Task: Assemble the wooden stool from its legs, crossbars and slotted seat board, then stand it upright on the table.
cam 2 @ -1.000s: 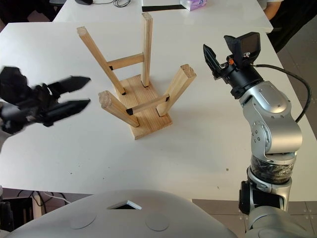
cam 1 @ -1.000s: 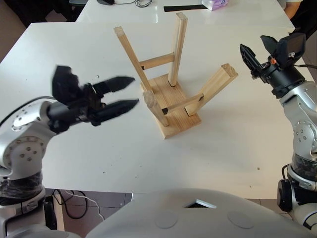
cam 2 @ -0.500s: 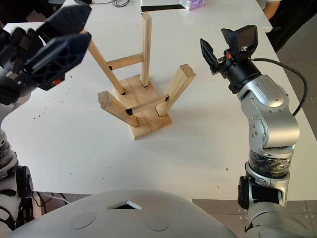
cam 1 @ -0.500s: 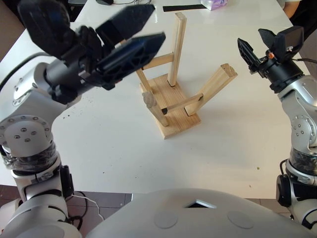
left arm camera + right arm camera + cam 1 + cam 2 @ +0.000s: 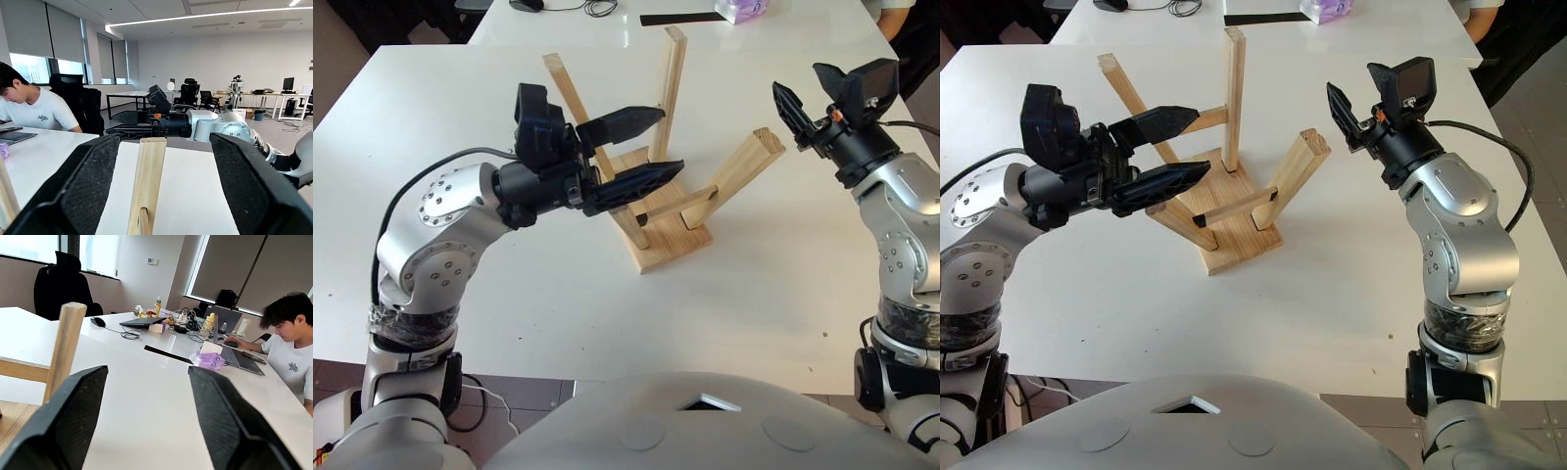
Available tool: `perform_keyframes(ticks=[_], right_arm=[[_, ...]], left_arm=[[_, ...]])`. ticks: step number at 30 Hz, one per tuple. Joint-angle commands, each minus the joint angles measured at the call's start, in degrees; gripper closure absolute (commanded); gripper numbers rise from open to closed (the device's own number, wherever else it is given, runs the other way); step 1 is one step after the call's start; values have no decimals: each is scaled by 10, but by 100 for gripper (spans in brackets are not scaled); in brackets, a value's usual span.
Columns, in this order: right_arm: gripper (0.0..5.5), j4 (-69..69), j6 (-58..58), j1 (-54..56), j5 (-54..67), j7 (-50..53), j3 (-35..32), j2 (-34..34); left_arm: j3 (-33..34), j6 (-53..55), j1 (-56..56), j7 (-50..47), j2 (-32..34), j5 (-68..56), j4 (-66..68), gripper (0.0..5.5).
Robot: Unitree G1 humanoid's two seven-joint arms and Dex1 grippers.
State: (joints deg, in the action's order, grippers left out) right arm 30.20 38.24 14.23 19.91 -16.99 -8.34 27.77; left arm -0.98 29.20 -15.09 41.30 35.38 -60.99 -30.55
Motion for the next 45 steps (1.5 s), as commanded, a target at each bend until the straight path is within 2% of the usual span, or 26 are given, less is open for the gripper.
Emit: perform_keyframes(ticks=[1, 4, 7, 10, 13, 17, 20, 26, 31, 35, 41, 45], right_arm=[[245, 12, 7, -11, -5, 9, -3, -5], [245, 14, 5, -23, -7, 14, -15, -3], [245, 8, 1, -32, -10, 13, -40, 9], [245, 1, 0, -62, -21, -6, -64, 41], [245, -6, -4, -130, -52, -66, -34, 112], [245, 34, -36, -225, -64, -176, 28, 191], [245, 66, -54, -254, -60, -247, 73, 227], [245, 75, -73, -240, -77, -285, 135, 230], [245, 56, -79, -204, -97, -285, 178, 213], [245, 39, -84, -185, -110, -288, 205, 205], [245, -4, -93, -141, -125, -299, 230, 189], [245, -58, -112, -132, -135, -292, 230, 175]], left_arm=[[15, 57, -19, -37, -22, -58, 39, 213], [72, 69, -67, -77, -31, -163, 53, 213], [146, 80, -98, -95, -7, -245, 77, 213], [202, 77, -97, -75, 35, -211, 133, 213], [213, 61, -75, -34, 62, -129, 187, 213], [160, -26, -69, -3, 62, 61, 312, 213], [102, -125, -92, -19, 42, 218, 428, 213], [42, -323, -202, -100, -10, 430, 719, 213], [34, -434, -292, -128, -80, 496, 908, 213], [39, -470, -324, -109, -128, 518, 988, 213], [45, -492, -304, -14, -152, 529, 1011, 213], [39, -510, -261, 87, -160, 519, 959, 213]])
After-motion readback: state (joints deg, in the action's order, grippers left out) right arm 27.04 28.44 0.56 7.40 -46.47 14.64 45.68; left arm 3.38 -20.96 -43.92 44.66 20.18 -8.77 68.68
